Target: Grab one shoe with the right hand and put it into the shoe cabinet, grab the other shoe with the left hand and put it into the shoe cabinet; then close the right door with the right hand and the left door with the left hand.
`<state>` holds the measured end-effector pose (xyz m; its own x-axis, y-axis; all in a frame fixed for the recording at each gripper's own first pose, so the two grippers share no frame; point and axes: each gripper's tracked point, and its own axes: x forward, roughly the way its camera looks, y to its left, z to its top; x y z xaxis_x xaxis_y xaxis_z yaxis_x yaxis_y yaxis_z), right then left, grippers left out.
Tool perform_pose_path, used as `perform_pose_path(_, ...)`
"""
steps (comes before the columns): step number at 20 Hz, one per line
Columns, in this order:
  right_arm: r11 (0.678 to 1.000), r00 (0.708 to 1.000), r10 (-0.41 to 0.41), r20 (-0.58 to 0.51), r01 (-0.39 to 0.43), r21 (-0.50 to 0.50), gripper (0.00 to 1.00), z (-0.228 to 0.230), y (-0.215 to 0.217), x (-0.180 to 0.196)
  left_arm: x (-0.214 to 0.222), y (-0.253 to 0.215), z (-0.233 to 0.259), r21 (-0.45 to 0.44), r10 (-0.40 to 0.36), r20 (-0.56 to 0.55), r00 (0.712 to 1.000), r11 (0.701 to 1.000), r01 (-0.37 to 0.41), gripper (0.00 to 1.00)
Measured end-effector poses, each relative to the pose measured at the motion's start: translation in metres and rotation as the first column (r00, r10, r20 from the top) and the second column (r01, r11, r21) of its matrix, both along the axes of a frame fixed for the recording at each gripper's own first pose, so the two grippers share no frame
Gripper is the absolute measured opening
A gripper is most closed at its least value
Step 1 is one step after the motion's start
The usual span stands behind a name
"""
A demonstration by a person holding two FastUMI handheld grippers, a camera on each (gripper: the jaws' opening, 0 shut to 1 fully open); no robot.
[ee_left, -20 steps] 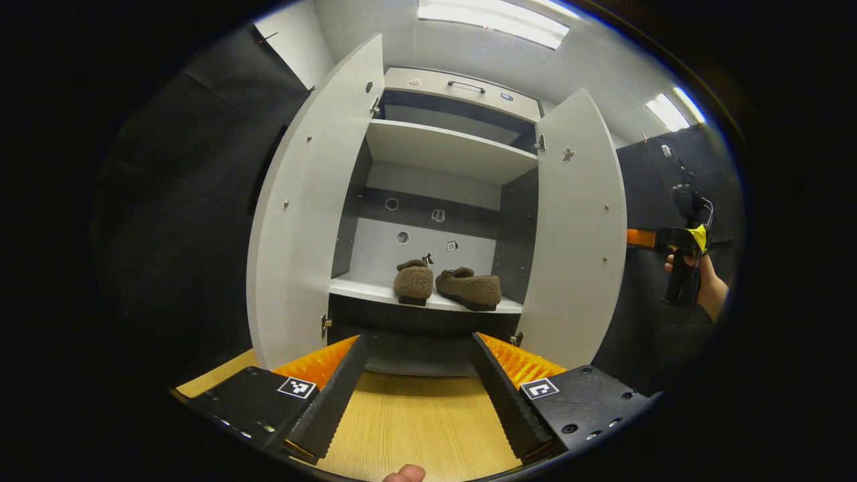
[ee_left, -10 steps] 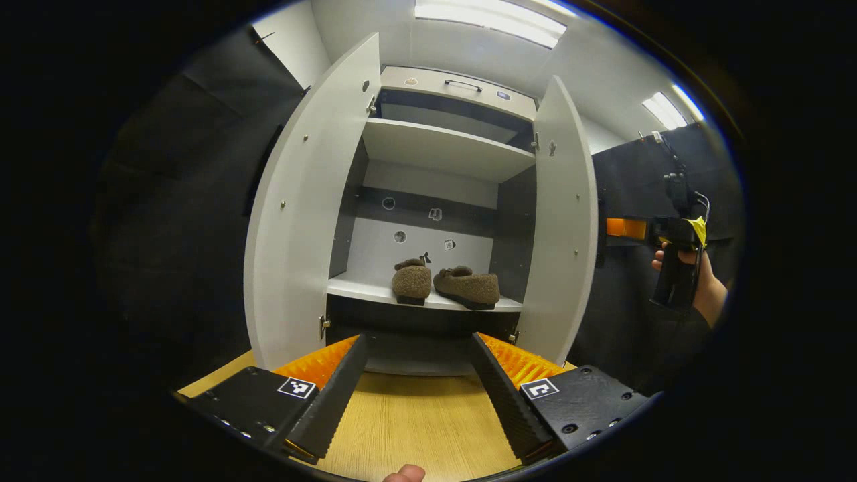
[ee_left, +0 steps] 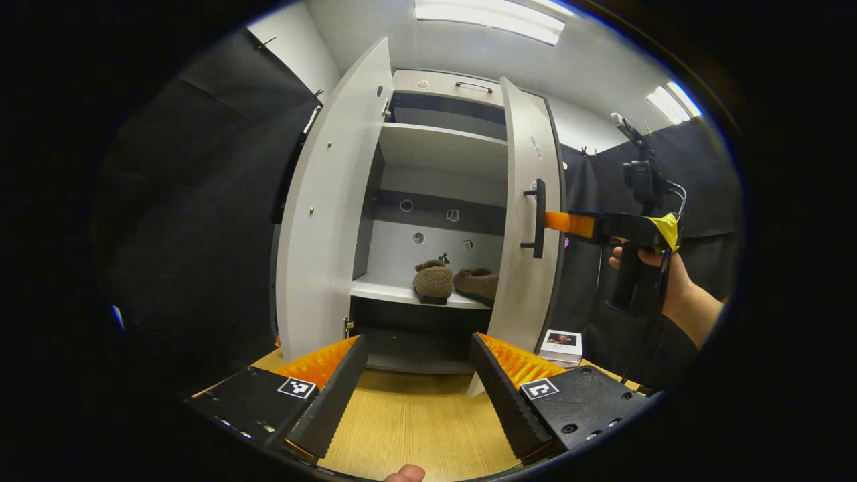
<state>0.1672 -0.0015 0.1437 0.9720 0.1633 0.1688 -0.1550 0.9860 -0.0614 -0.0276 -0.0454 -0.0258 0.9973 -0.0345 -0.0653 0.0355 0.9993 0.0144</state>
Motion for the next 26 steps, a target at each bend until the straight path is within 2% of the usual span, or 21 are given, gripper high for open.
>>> perform_pose_path(4,1.0,1.0,-0.006,-0.002,0.006,0.028,0.95,0.001,-0.012,-0.009,0.001,0.001,0.004,0.007,-0.003,0.007,1.0,1.0,0.003,0.95)
perform_pose_path(9,0.994,0.998,-0.056,-0.003,0.056,0.094,0.98,-0.005,-0.034,-0.06,-0.001,-0.009,0.008,0.013,-0.02,0.019,1.0,1.0,0.02,0.95)
perform_pose_path(12,0.99,0.997,-0.078,-0.027,0.081,0.114,0.98,-0.029,-0.035,-0.09,0.0,-0.016,0.012,0.02,-0.038,0.037,0.999,0.999,0.037,0.95)
perform_pose_path(17,0.993,0.994,-0.101,-0.036,0.103,0.063,0.98,-0.076,-0.018,-0.13,0.0,-0.029,0.006,0.016,-0.071,0.024,0.997,0.997,0.07,0.95)
perform_pose_path(23,0.992,0.987,-0.09,-0.135,0.1,0.074,0.99,-0.139,0.004,-0.154,-0.004,-0.034,-0.007,0.03,-0.08,0.001,0.997,0.996,0.08,0.95)
perform_pose_path(26,0.987,0.98,-0.11,-0.164,0.128,0.1,0.99,-0.159,0.004,-0.16,-0.005,-0.035,-0.01,0.019,-0.085,-0.005,0.996,0.996,0.085,0.95)
